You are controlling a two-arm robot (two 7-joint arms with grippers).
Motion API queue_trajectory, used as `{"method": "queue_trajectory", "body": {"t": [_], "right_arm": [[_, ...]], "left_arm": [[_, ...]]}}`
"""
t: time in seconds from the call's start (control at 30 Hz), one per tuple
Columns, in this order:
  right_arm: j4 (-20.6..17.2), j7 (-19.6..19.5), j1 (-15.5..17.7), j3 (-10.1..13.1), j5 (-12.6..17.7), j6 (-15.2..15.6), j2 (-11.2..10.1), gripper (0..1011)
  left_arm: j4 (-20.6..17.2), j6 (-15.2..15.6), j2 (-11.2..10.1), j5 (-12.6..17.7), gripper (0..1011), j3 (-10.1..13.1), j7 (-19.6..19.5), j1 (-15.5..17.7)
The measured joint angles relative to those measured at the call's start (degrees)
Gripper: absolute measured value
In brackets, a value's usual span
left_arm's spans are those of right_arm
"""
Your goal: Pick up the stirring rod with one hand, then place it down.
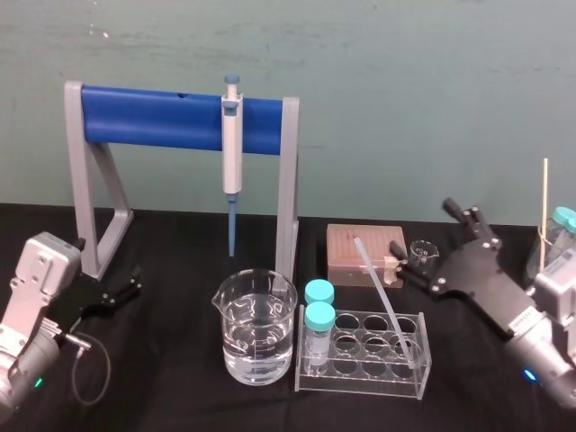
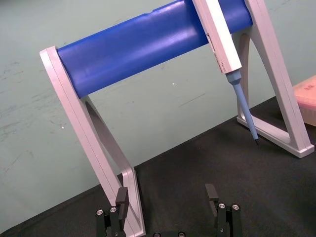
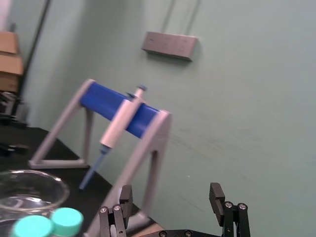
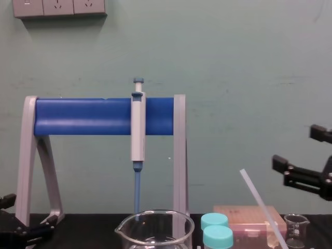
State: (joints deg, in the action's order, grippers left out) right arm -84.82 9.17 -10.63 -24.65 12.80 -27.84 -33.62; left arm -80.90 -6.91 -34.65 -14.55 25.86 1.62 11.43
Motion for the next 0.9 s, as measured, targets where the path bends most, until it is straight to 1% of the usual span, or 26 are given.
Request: {"method": "queue_trajectory", "body": {"t": [0.17,0.23,0.27,0.4,0.67,0.9], "right_arm": [[1.12,3.74,-1.35,-1.23,0.64,-0.8,0.76,1003],[2.06,6.35,-2.32,-2.01,1.43,-0.75,1.37,1003],[2.06,6.35,-2.32,-2.01,1.43,-0.75,1.37,1003],[3.75,9.65,-3.72,-2.66,3.4,0.43,2.55,1003],[7.08,12.84,-5.71,-2.87,4.6,2.31,4.64,1003],[8.72,14.77,-6.66,-2.79,5.44,4.31,5.63,1003]], "left_arm": [[0.0,0.0,0.0,0.0,1000,0.0,0.0,0.0],[0.0,0.0,0.0,0.0,1000,0.0,0.0,0.0],[0.0,0.0,0.0,0.0,1000,0.0,0.0,0.0],[0.0,0.0,0.0,0.0,1000,0.0,0.0,0.0],[0.0,0.0,0.0,0.0,1000,0.0,0.0,0.0],[0.0,0.0,0.0,0.0,1000,0.0,0.0,0.0]]}}
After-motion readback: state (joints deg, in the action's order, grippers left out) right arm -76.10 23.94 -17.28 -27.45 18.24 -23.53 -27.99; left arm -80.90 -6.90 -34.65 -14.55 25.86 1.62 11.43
